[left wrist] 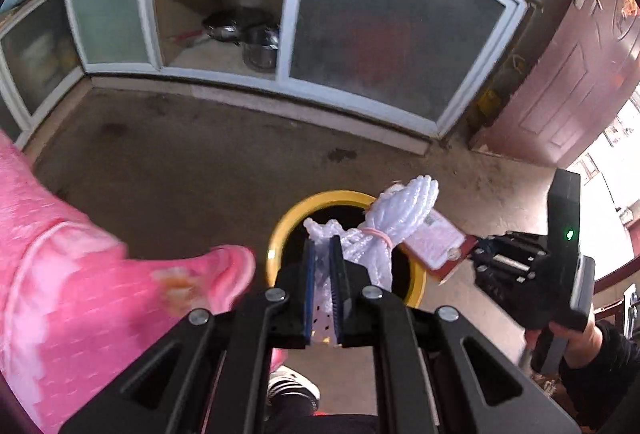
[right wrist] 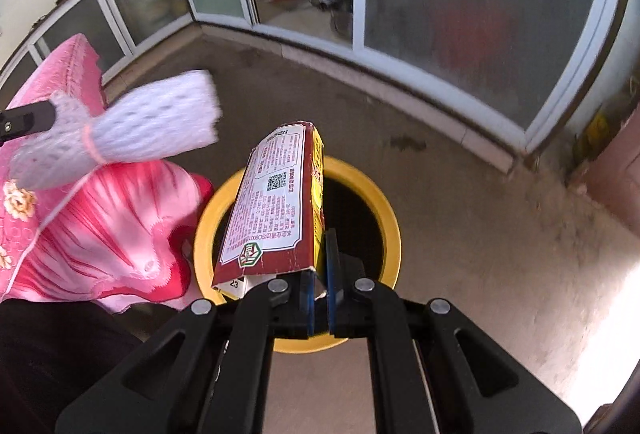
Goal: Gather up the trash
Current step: 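Carry both items over the yellow bin and open both tools to drop them, then grasp the white tissue with the left tool while the right tool grasps the white dotted cup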
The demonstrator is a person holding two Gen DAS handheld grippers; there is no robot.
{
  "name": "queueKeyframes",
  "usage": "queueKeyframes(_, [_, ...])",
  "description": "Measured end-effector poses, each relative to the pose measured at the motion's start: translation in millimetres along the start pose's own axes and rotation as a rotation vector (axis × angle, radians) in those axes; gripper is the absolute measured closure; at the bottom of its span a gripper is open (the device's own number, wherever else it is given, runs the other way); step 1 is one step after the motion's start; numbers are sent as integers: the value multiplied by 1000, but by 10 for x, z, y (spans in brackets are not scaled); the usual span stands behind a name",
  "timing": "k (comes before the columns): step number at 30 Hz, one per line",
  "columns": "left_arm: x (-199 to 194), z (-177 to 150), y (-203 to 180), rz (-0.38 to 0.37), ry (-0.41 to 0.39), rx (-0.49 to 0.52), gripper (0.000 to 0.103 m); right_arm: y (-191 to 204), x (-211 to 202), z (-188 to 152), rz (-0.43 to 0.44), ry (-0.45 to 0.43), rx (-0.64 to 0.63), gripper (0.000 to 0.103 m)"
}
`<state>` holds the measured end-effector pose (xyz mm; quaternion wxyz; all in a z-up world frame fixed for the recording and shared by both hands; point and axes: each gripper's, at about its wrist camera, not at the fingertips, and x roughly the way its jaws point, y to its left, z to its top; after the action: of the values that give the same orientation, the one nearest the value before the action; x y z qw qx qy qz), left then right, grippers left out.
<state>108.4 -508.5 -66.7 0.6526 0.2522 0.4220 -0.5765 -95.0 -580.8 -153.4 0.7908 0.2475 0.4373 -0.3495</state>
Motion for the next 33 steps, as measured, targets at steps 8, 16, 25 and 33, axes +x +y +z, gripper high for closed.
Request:
queueKeyframes(8, [509,48,-206,-22,74,3,95,-83,301,-93,-26,81,40,98])
queueKeyframes(16, [481,53,-96,10,27,-75,29,-180,451,-176,-72,137,82,35])
queueKeyframes(25, [-182,-108,-81,-49,-101,-135,14,-375,-119,-261,-151,-15,132,36])
queueKeyframes(33, [-1611,-865,149,-53,-324,-199,8,10,-1109,-84,-21,-368,46,30])
